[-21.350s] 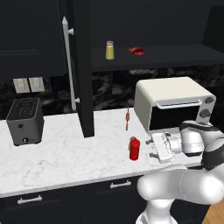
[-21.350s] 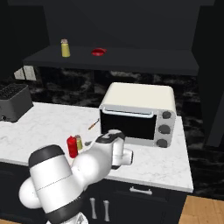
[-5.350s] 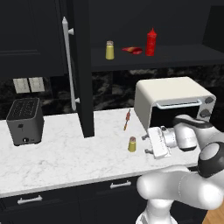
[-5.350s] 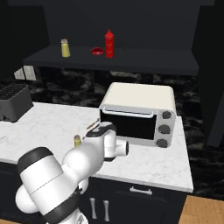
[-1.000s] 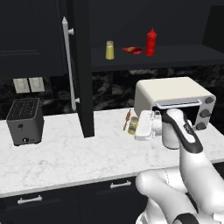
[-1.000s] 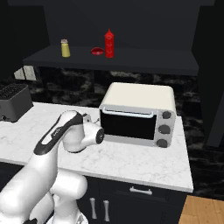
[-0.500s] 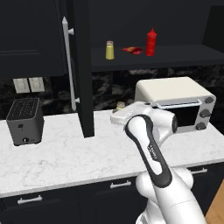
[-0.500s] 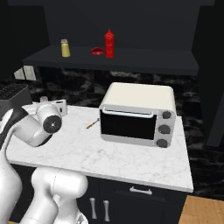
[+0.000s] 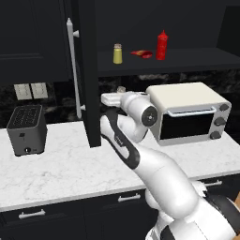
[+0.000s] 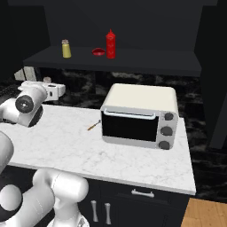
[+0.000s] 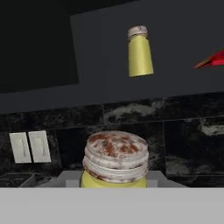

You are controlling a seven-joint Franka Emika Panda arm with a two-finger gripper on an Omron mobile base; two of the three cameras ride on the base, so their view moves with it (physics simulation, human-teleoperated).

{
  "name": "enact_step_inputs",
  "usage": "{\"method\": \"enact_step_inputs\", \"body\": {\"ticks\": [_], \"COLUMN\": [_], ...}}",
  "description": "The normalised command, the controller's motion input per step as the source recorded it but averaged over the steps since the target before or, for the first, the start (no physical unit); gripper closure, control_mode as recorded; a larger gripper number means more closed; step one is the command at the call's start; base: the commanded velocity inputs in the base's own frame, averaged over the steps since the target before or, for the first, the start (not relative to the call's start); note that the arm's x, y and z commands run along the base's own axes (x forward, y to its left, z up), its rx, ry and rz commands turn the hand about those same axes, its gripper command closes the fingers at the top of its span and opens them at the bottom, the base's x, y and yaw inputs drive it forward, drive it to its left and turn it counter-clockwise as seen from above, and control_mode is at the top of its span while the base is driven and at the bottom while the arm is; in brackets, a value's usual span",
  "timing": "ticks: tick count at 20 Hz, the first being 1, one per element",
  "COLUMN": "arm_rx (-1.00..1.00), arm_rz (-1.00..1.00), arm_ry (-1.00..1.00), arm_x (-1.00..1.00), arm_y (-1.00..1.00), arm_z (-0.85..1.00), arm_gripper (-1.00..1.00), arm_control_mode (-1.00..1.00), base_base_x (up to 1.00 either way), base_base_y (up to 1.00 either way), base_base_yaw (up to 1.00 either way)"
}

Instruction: Put the shaker and condiment bottle from the counter next to their counterparts in the cabinet.

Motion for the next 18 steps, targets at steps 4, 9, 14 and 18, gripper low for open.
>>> {"method": "enact_step_inputs", "body": {"ticks": [4, 9, 14, 18], "arm_rx": [0.00, -0.04, -0.12, 0.00], "arm_rz": [-0.03, 0.04, 0.02, 0.00], "arm_ry": [0.00, 0.00, 0.02, 0.00], "arm_x": [0.38, 0.07, -0.03, 0.00], "arm_y": [-0.03, -0.33, -0.48, 0.00], "arm_z": [0.78, 0.81, 0.83, 0.00], "arm_gripper": [1.00, 1.00, 1.00, 1.00], "arm_control_mode": [-1.00, -1.00, -1.00, -1.00], "base_base_x": [0.00, 0.00, 0.00, 0.00], "base_base_y": [0.00, 0.00, 0.00, 0.00], "base_base_yaw": [0.00, 0.00, 0.00, 0.00]}}
